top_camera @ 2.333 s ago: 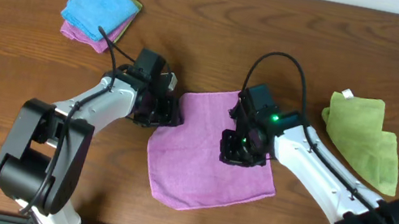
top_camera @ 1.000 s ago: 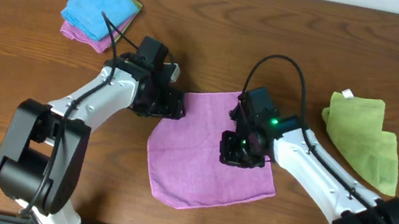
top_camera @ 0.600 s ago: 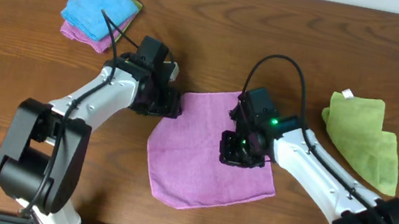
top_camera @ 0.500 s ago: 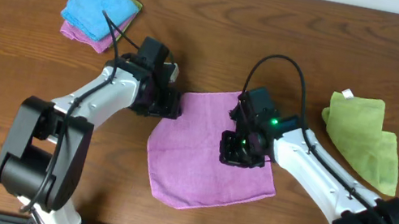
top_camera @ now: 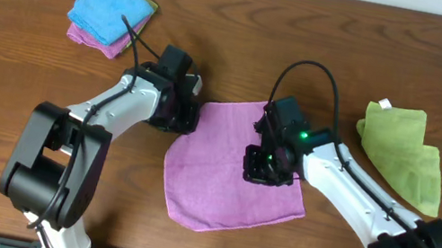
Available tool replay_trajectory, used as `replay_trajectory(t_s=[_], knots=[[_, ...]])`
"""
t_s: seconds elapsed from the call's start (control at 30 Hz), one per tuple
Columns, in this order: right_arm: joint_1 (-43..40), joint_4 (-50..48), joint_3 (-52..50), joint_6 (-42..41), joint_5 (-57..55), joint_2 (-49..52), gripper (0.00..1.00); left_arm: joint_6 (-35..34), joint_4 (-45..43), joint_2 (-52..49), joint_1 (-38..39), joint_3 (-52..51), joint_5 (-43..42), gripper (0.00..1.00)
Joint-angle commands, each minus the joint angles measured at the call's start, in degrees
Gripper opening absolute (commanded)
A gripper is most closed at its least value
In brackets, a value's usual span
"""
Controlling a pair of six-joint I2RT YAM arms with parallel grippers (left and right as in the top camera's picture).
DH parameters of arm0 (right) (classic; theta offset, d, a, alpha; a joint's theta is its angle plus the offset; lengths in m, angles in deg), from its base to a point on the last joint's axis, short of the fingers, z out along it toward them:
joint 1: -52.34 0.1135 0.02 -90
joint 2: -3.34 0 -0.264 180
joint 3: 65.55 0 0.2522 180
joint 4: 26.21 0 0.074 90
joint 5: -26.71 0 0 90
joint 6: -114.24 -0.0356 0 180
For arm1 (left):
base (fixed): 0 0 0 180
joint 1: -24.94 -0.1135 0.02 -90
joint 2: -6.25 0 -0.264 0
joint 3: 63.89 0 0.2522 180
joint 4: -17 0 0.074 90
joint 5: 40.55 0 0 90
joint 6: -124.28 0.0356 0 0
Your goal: Fold the cloth
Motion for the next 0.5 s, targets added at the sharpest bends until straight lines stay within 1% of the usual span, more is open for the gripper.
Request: replay_trajectory(t_s=[0.0,0.17,0.3,0.47], knots=[[0.48,-1.51,-2.62,-2.27,0.42,0.5,0.06,0.68,-0.04,-0.76,0.24,0.81,-1.11,0.06],[0.48,-9.33,-9.11,-5.75,0.44,0.5,0.04,1.14,2.25,0.31,0.24,2.64,-1.09,0.06],[0.48,-15.5,-13.07,-8.04,0.44,0.5,0.03,1.64,5.66,1.07,0.33,6.82,-1.75,0.06],[0.48,-19.34,-14.64,-9.53,0.42,0.5,0.02,1.64,6.29,1.07,2.75,9.99,-5.9,0.06]])
